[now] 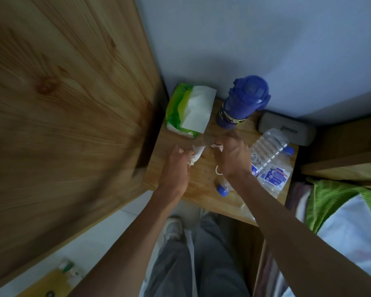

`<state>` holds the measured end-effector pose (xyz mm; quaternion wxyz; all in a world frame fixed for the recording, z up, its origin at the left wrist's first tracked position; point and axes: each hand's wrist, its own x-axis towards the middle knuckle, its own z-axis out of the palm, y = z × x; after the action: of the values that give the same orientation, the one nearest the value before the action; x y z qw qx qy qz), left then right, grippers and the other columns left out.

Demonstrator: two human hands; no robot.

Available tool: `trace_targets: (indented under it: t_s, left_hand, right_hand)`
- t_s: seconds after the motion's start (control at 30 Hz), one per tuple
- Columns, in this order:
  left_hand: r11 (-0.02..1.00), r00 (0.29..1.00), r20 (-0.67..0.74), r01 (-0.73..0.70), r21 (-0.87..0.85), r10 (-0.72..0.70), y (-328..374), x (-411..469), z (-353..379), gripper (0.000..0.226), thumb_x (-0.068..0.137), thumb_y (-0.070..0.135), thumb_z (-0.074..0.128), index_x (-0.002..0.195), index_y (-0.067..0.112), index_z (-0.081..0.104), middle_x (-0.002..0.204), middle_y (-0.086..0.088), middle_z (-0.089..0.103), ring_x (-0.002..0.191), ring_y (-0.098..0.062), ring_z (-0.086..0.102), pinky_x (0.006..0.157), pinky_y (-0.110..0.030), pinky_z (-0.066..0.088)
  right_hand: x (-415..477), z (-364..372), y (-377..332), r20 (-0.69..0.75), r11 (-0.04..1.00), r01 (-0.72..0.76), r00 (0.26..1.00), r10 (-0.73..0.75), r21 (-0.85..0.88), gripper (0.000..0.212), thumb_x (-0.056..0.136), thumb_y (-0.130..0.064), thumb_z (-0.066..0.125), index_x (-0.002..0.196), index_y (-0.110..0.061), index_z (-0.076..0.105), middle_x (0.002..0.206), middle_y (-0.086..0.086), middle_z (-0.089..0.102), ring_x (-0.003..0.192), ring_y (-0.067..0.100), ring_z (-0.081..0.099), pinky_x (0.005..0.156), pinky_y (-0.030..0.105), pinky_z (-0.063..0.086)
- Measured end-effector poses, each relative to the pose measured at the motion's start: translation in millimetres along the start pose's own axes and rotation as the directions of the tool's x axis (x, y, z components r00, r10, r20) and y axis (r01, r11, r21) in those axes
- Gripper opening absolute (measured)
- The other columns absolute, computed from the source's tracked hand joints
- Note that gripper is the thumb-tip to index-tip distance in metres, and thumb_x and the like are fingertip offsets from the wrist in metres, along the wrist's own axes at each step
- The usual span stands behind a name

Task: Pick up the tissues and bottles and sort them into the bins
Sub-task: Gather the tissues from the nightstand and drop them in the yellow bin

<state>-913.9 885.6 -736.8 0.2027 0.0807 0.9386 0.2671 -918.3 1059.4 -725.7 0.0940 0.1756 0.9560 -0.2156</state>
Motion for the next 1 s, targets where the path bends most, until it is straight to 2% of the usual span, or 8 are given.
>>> trace_targets:
  t_s: [0.23, 0.33, 0.43, 0.57, 0.7, 0.8, 0.93, 1.0]
  left_hand:
    - [0.997, 0.997, -0.074, 0.002, -0.079, -0.008, 26.1, -32.4, -43.0, 0.048, 0.091, 0.003, 0.074, 0.134, 0.023, 0.066, 0.12, 0.002, 0.05, 0.11, -0.013, 0.056, 0.092, -0.021, 0.047]
    - [0.991, 0.992, -0.121, -0.034, -0.127, 0.018, 48.0, -60.7, -76.7, 0.045, 0.089, 0.002, 0.075, 0.129, 0.02, 0.069, 0.115, 0.001, 0.05, 0.103, -0.017, 0.059, 0.094, -0.033, 0.054]
    - [0.983, 0.982, -0.178, -0.084, -0.16, 0.055, 68.7, -100.4, -112.6, 0.041, 0.089, 0.004, 0.075, 0.126, 0.021, 0.069, 0.111, 0.004, 0.048, 0.098, -0.016, 0.059, 0.09, -0.034, 0.055]
    - [0.974, 0.972, -0.217, -0.128, -0.188, 0.086, 99.9, -156.8, -172.8, 0.038, 0.09, 0.012, 0.076, 0.126, 0.021, 0.069, 0.114, 0.003, 0.053, 0.101, -0.014, 0.06, 0.092, -0.034, 0.056]
    - [0.957, 0.968, -0.244, -0.128, -0.259, 0.063, 133.7, -223.9, -232.5, 0.042, 0.093, 0.016, 0.077, 0.134, 0.023, 0.067, 0.116, 0.008, 0.052, 0.101, -0.004, 0.06, 0.093, -0.021, 0.053]
    - [0.942, 0.949, -0.315, -0.123, -0.312, 0.02, 153.7, -272.3, -269.3, 0.043, 0.094, 0.014, 0.076, 0.135, 0.021, 0.067, 0.118, 0.006, 0.052, 0.102, -0.007, 0.063, 0.094, -0.027, 0.058]
    - [0.922, 0.885, -0.459, -0.111, -0.372, -0.078, 167.2, -332.4, -295.5, 0.044, 0.091, 0.009, 0.078, 0.133, 0.019, 0.069, 0.116, 0.005, 0.055, 0.097, 0.009, 0.06, 0.082, -0.006, 0.051]
    - [0.915, 0.868, -0.488, -0.119, -0.385, -0.092, 168.1, -360.0, -302.5, 0.045, 0.091, 0.008, 0.078, 0.133, 0.019, 0.07, 0.118, 0.004, 0.058, 0.098, 0.014, 0.058, 0.081, -0.005, 0.051]
  right_hand:
    - [-65.5, -47.8, -14.8, -0.172, 0.961, -0.034, 0.981, 0.084, 0.274, 0.012, 0.085, -0.012, 0.073, 0.095, -0.018, 0.076, 0.106, 0.0, 0.067, 0.084, 0.028, 0.068, 0.069, 0.046, 0.058]
    - [-104.2, -82.3, -29.7, -0.23, 0.927, -0.064, 0.96, 0.158, 0.37, 0.01, 0.086, -0.014, 0.073, 0.094, -0.019, 0.077, 0.107, -0.004, 0.067, 0.086, 0.019, 0.067, 0.071, 0.038, 0.057]
    - [-148.0, -121.7, -49.4, -0.329, 0.909, -0.025, 0.928, 0.176, 0.416, 0.009, 0.086, -0.014, 0.077, 0.094, -0.018, 0.078, 0.107, -0.003, 0.068, 0.084, 0.014, 0.065, 0.072, 0.024, 0.048]
    - [-195.9, -178.4, -80.3, -0.395, 0.885, 0.044, 0.904, 0.162, 0.463, 0.009, 0.086, -0.015, 0.079, 0.094, -0.018, 0.078, 0.109, -0.003, 0.068, 0.087, 0.015, 0.066, 0.073, 0.04, 0.059]
    - [-242.3, -236.1, -111.8, -0.425, 0.848, 0.146, 0.9, 0.1, 0.509, 0.009, 0.085, -0.014, 0.081, 0.093, -0.017, 0.078, 0.113, -0.004, 0.068, 0.091, 0.018, 0.068, 0.077, 0.047, 0.06]
    - [-278.9, -277.5, -133.9, -0.437, 0.802, 0.214, 0.897, 0.065, 0.558, 0.011, 0.084, -0.012, 0.081, 0.091, -0.02, 0.077, 0.113, -0.004, 0.069, 0.087, 0.018, 0.07, 0.073, 0.045, 0.061]
    - [-324.6, -311.5, -159.5, -0.444, 0.752, 0.297, 0.896, -0.007, 0.589, 0.009, 0.085, -0.014, 0.08, 0.092, -0.021, 0.077, 0.114, -0.005, 0.069, 0.092, 0.02, 0.071, 0.077, 0.047, 0.061]
    - [-347.0, -321.3, -171.7, -0.431, 0.762, 0.319, 0.901, -0.058, 0.564, 0.013, 0.084, -0.014, 0.08, 0.094, -0.023, 0.078, 0.121, -0.005, 0.069, 0.099, 0.019, 0.071, 0.082, 0.045, 0.061]
